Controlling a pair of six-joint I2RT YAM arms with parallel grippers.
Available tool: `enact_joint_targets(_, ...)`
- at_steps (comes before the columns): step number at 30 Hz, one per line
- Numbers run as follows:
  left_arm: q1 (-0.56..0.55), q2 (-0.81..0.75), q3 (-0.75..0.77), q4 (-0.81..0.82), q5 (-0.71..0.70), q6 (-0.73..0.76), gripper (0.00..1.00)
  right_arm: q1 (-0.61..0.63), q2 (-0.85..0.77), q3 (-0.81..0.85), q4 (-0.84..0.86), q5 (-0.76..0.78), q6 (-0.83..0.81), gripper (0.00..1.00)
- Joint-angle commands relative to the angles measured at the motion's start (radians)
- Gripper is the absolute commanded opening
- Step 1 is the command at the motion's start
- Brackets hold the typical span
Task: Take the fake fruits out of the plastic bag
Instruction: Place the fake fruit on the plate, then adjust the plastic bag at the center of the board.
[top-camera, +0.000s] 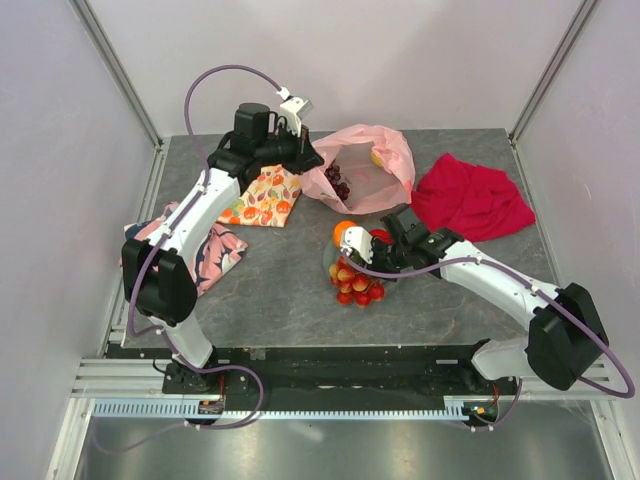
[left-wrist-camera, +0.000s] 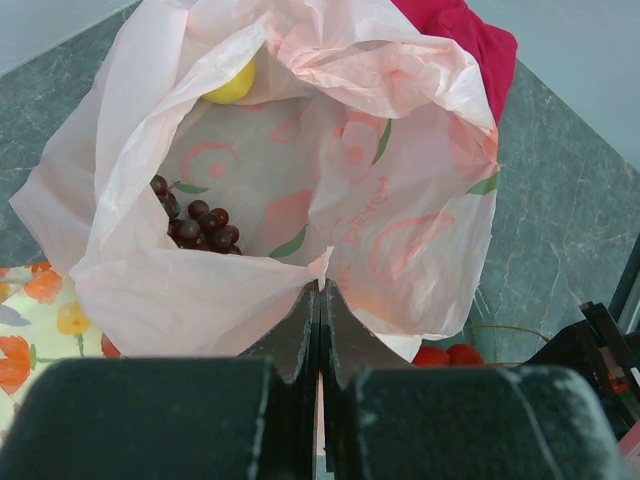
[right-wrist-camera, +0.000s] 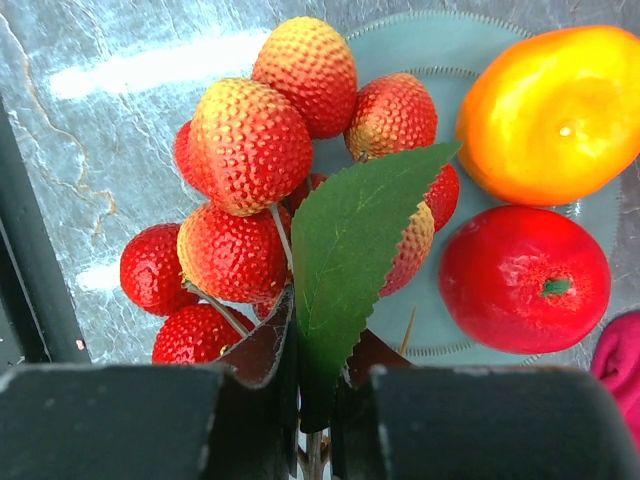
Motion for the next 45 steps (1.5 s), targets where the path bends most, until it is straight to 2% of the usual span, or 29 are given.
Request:
enact_joint_targets(1,-0.012,-0.045,-0.005,0.020,0.024,0.013,0.02,-0.006,-0.033,0.039,-0.003,-0.030,0.004,0.10)
enact_joint_targets(12,-0.038,-0.032,0.008,0.012,0.021,0.020,0.02,-0.042,-0.013,0.018,0.048,0.025,-0.039,0.13)
enact_joint_targets(15,-0.046,-0.026,0.015,0.012,0.022,0.020,0.02,-0.045,-0.018,-0.014,0.063,0.045,-0.065,0.21)
enact_joint_targets(16,-0.049,-0.019,0.018,0.012,0.024,0.022,0.02,-0.043,-0.019,-0.031,0.078,0.057,-0.065,0.30)
enact_joint_targets(18,-0.050,-0.018,0.020,0.012,0.024,0.022,0.01,-0.043,-0.026,-0.050,0.103,0.069,-0.053,0.39)
enact_joint_targets(19,-0.052,-0.016,0.018,0.012,0.024,0.022,0.02,-0.043,-0.024,-0.060,0.115,0.073,-0.050,0.48)
enact_joint_targets(21,-0.053,-0.015,0.020,0.012,0.024,0.022,0.02,-0.043,-0.024,-0.059,0.111,0.079,-0.049,0.57)
enact_joint_targets(23,-0.055,-0.013,0.020,0.012,0.025,0.022,0.02,-0.043,-0.030,-0.053,0.102,0.106,-0.045,0.63)
enact_joint_targets(24,-0.055,-0.012,0.020,0.012,0.027,0.020,0.02,-0.045,-0.038,-0.041,0.086,0.114,-0.045,0.72)
enact_joint_targets(26,-0.056,-0.015,0.023,0.014,0.028,0.017,0.02,-0.043,-0.065,-0.013,0.057,0.119,-0.041,0.74)
enact_joint_targets(31,-0.055,-0.027,0.029,0.012,0.035,0.010,0.02,-0.043,-0.099,0.250,-0.124,0.091,0.033,0.77)
enact_joint_targets(35,-0.055,-0.047,0.006,0.026,0.058,-0.012,0.02,-0.048,-0.081,0.418,-0.155,0.106,0.102,0.79)
enact_joint_targets(40,-0.055,-0.079,-0.017,0.029,0.108,-0.044,0.02,-0.091,0.011,0.420,0.074,0.256,0.165,0.73)
enact_joint_targets(45,-0.055,-0.095,-0.031,0.020,0.134,-0.058,0.02,-0.161,0.245,0.522,0.213,0.224,0.231,0.53)
